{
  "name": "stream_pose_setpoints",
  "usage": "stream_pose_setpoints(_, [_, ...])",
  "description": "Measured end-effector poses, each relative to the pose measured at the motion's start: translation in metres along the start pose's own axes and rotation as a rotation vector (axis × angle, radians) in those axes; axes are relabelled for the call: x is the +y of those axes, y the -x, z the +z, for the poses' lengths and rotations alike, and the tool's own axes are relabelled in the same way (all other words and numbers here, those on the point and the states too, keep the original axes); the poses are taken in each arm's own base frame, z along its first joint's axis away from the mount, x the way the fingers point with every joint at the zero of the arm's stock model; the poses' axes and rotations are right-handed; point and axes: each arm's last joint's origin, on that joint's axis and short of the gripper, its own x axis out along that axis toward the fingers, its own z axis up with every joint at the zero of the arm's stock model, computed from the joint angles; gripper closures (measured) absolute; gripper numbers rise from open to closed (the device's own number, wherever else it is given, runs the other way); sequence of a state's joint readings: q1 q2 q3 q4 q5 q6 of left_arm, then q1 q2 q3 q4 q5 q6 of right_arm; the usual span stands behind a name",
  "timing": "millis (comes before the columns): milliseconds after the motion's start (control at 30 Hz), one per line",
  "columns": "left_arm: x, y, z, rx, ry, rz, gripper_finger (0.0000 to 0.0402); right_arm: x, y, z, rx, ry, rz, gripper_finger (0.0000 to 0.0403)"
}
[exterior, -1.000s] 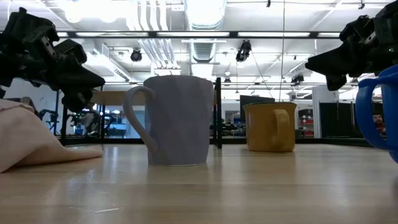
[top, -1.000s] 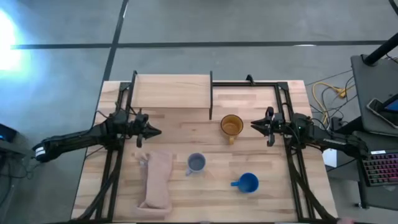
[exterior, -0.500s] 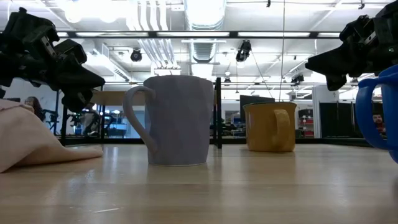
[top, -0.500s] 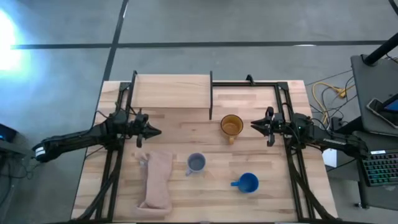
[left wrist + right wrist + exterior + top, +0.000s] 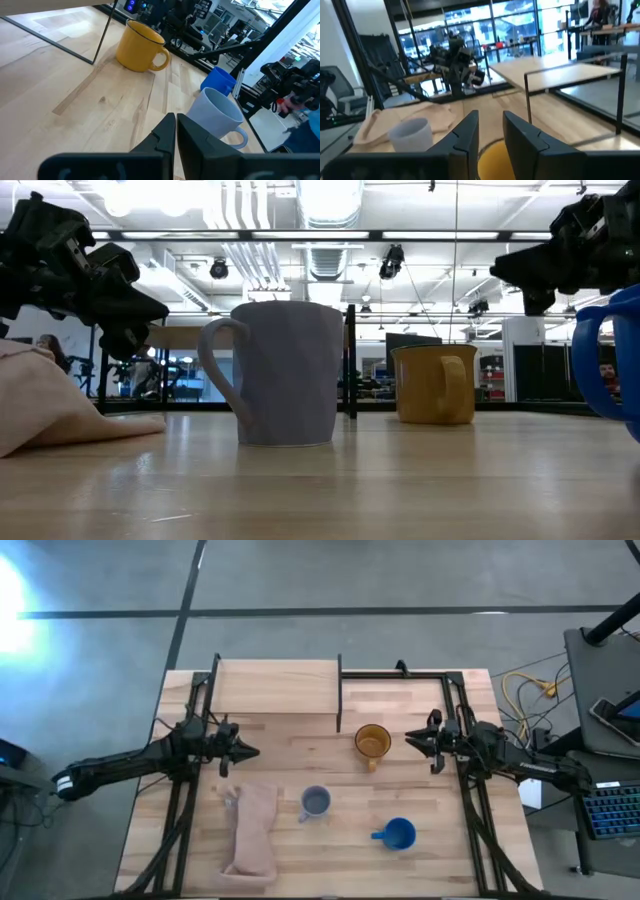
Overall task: Stack small to large cups/mugs on shelf
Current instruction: Put the yellow mug on the shelf
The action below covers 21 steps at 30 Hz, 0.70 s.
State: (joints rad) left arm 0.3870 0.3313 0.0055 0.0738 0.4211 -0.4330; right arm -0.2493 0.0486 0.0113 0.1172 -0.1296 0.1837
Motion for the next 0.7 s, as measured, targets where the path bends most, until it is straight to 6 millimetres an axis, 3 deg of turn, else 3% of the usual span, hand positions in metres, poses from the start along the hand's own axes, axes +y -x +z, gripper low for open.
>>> stream_pose_setpoints(233, [0.0,0.0,0.0,0.0,0.0,0.0,0.04,0.009,0.009,0.041,-0.428,0.053,0.099,0.0328])
stream_pose_setpoints(300, [0.0,0.0,0.0,0.0,0.0,0.0,0.04,0.011,0.011,0.045,-0.466,-0.15,0.164,0.0331])
stream_pose_setpoints(433, [0.0,0.0,0.0,-0.004,-0.05,0.009,0.04,0.01,0.013,0.055,-0.491,-0.769,0.247,0.0334])
stream_pose_setpoints(467, [0.0,0.0,0.0,-0.006,-0.068,0.011,0.04,0.01,0.014,0.058,-0.509,-0.823,0.245,0.0333])
stream_pose_setpoints(567, [-0.001,0.0,0.003,-0.039,-0.088,0.005,0.04,0.013,0.021,0.078,-0.641,-0.789,0.241,0.0327])
stream_pose_setpoints(700, [-0.005,0.001,0.012,-0.128,-0.127,-0.016,0.04,0.029,0.033,0.123,-0.668,-0.578,0.433,0.0322])
